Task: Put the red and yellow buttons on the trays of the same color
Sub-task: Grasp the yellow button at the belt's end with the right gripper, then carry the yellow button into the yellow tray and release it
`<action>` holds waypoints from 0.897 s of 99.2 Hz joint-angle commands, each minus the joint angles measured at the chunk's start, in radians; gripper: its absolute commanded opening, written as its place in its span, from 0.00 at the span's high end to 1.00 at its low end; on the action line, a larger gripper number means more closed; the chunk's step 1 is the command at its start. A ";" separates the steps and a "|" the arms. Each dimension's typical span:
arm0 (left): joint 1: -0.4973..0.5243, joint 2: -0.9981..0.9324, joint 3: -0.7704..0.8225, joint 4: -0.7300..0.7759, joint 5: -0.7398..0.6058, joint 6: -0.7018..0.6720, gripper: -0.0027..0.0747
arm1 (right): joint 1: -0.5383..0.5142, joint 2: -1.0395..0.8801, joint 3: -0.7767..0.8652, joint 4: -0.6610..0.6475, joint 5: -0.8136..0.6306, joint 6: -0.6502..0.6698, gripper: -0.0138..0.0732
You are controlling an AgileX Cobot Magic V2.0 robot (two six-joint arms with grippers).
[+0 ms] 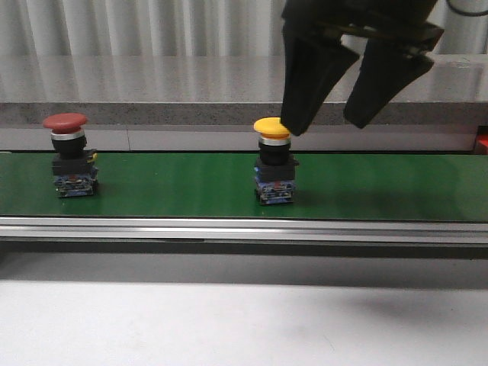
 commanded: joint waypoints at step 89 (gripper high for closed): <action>-0.006 0.004 -0.025 -0.015 -0.073 -0.003 0.97 | -0.099 0.072 -0.121 -0.177 -0.087 0.245 0.71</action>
